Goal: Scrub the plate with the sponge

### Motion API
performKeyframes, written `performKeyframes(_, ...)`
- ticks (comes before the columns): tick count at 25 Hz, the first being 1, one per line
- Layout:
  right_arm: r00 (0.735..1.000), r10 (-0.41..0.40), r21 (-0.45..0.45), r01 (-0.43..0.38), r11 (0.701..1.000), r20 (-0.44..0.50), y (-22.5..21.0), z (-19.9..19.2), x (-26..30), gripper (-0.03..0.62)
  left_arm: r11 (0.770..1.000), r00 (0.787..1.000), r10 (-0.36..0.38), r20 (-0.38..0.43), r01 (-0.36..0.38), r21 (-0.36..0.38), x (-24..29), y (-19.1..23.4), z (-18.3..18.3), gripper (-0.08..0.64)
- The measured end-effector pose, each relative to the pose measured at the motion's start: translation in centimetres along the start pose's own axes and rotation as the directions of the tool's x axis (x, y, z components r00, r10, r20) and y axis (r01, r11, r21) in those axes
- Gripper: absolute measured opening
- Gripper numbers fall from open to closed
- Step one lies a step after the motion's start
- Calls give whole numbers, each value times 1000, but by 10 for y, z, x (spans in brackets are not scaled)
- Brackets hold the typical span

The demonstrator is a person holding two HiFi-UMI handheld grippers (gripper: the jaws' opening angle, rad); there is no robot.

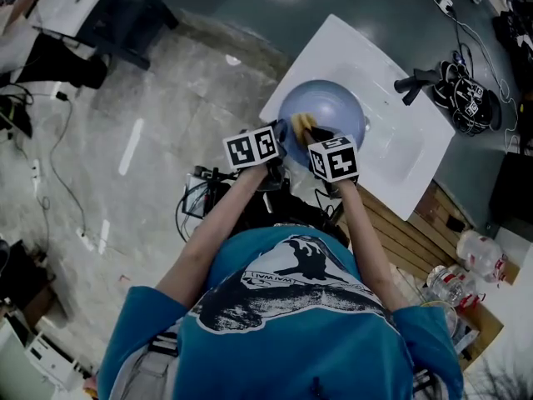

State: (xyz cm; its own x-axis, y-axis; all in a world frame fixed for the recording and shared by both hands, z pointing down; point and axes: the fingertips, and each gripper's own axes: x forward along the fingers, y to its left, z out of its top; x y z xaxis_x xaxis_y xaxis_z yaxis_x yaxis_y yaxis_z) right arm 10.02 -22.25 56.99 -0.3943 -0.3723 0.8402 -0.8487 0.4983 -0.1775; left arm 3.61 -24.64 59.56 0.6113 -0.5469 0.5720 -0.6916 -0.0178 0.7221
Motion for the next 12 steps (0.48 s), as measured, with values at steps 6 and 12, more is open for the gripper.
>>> performKeyframes(6,997,69,6,-69,998,-28,33,-10,20,28,999,1000,16,3,-16,-43,1,5,0,46)
performKeyframes(12,1000,2,63,0,998,-31,-1,-14,12,29,994,1000,-18,-10,17,-104,3,-1,-4,56)
